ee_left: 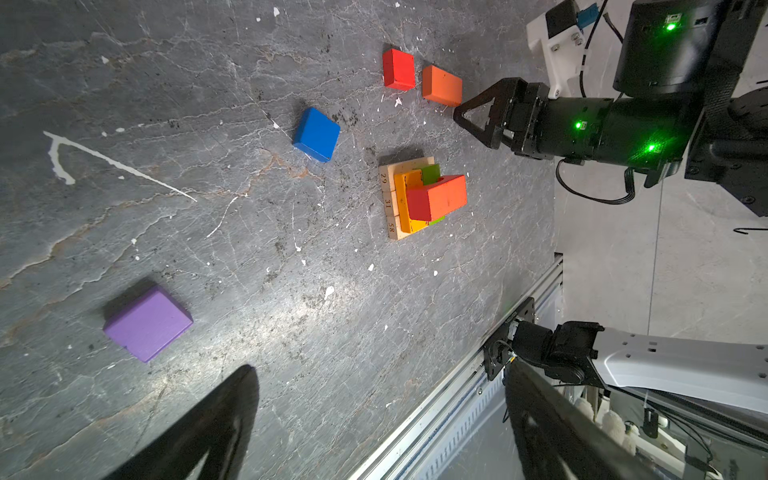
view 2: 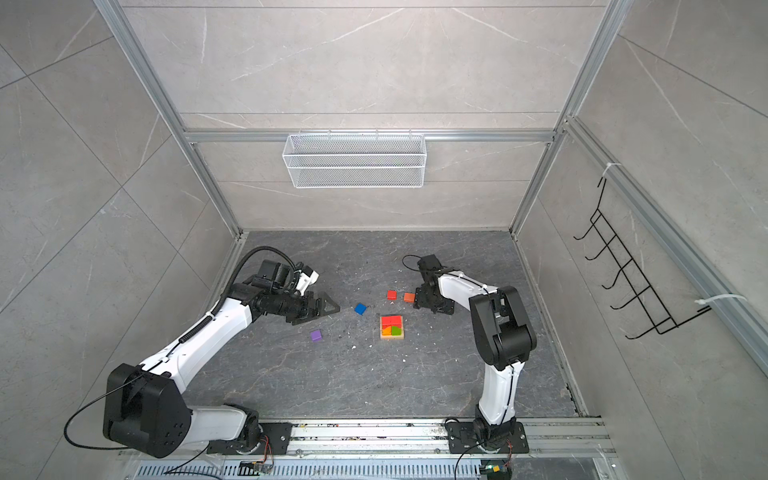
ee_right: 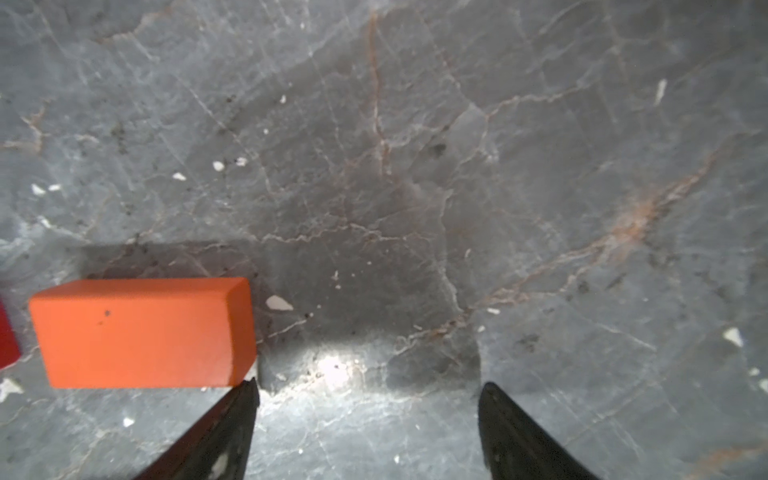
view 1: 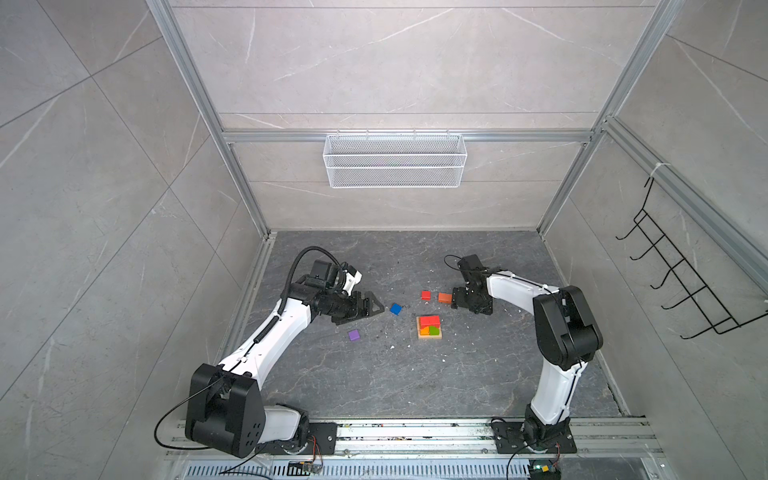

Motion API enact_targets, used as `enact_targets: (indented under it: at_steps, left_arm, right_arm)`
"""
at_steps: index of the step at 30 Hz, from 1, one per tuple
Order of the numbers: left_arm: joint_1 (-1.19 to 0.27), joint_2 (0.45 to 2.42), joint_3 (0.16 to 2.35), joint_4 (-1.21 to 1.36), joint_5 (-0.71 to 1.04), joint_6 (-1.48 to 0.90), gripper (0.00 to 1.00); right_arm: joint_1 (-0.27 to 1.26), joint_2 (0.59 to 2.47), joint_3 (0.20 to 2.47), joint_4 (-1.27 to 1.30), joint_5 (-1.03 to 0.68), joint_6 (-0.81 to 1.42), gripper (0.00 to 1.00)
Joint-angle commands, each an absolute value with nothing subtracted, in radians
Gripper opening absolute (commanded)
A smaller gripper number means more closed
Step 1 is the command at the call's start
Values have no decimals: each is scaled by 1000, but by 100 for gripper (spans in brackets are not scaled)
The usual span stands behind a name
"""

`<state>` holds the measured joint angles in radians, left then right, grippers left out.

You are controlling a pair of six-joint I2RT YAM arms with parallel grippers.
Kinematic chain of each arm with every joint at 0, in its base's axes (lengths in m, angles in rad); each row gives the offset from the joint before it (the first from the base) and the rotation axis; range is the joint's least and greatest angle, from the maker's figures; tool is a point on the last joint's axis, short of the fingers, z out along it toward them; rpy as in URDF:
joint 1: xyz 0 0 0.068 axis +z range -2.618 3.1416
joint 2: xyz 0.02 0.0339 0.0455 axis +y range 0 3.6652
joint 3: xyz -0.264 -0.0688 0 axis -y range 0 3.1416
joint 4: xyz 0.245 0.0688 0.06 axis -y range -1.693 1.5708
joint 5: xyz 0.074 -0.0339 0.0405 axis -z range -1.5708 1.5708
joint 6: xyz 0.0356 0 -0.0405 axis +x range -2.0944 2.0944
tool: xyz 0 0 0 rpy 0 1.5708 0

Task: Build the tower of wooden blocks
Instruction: 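Move the open right gripper over the orange bar beyond the stack, then lower the right gripper and close it on the orange bar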

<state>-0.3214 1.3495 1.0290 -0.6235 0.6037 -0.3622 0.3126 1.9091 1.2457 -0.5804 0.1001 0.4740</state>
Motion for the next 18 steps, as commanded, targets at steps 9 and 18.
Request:
enact_targets:
  at_steps: [9,18]
  left_arm:
    - [-327,1320,1044,-635,601,-337,95]
    - [-328,1312,1035,-629,603,-340,95]
  right_arm:
    - [332,1853,1315,-603,35,446,86]
    - [367,1944,1418,-632,49,456,90]
